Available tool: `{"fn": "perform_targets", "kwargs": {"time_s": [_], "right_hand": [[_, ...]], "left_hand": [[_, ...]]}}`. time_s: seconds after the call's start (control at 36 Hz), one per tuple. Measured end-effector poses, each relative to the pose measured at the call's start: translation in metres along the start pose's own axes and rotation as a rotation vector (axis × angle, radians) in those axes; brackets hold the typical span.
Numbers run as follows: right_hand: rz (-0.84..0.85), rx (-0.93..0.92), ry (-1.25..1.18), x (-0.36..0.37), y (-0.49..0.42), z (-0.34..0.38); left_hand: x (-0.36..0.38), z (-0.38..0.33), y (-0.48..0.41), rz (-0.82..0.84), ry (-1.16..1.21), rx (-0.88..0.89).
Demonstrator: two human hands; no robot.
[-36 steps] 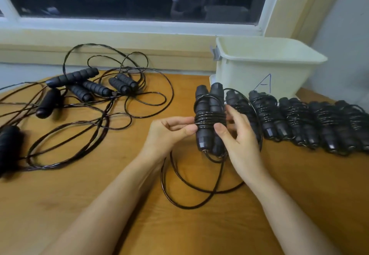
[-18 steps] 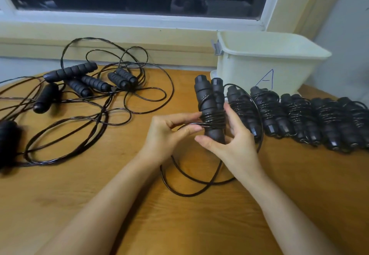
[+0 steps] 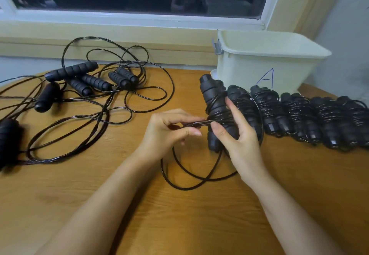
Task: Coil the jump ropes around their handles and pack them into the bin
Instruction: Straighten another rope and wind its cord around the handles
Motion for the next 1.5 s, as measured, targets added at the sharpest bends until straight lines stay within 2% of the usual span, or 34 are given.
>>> {"fn": "perform_targets", "kwargs": {"time_s": [0.08, 0.17, 0.25, 0.33, 0.44, 0.53, 0.61, 0.75, 0.94, 1.08, 1.25, 1.5], "right_hand": [[-0.024, 0.006, -0.009, -0.005, -0.002, -0.002], [-0.031, 0.024, -0.032, -0.004, -0.001, -0.004], [-0.02, 0.072, -0.128, 0.0, 0.001, -0.008], [0.023, 0.13, -0.248, 0.007, 0.005, -0.008], [0.075, 0.216, -0.38, 0.016, 0.01, -0.006], [0.061, 0.197, -0.4, 0.017, 0.011, -0.008], [0.042, 0.14, -0.339, 0.016, 0.008, -0.01], [0.043, 0.054, -0.145, 0.005, -0.001, -0.006], [0.073, 0.11, -0.172, -0.005, -0.026, 0.02], [0.024, 0.225, -0.355, 0.003, -0.029, 0.025], [0.086, 0.31, -0.578, 0.008, -0.028, 0.033], [0.173, 0.33, -0.635, 0.01, -0.029, 0.045]], "left_hand": [[0.0, 0.002, 0.0, 0.007, 0.01, -0.019], [-0.002, 0.009, 0.0, -0.048, 0.049, -0.128], [-0.005, 0.02, 0.002, -0.111, 0.078, -0.261], [-0.006, 0.026, 0.003, -0.135, 0.081, -0.316], [0.002, 0.027, 0.005, -0.092, 0.088, -0.367], [0.009, 0.027, 0.007, -0.044, 0.137, -0.416], [0.019, 0.022, 0.009, 0.003, 0.292, -0.461], [0.016, 0.018, 0.005, -0.051, 0.383, -0.43], [0.015, 0.013, 0.006, -0.012, 0.178, -0.337], [0.013, 0.014, 0.005, -0.007, 0.17, -0.323], [0.01, 0.011, 0.004, -0.014, 0.222, -0.319], [0.007, 0.001, 0.004, -0.037, 0.275, -0.286]]}}
Point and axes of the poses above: each hand's wrist, its own y-axis away from the middle knuckle, its own x-axis out of the palm, z = x × y, the point moved 7 cm from there along -y, towards the middle knuckle, and after that the axes turned 2 degrees about -z, right-handed, at the moved point
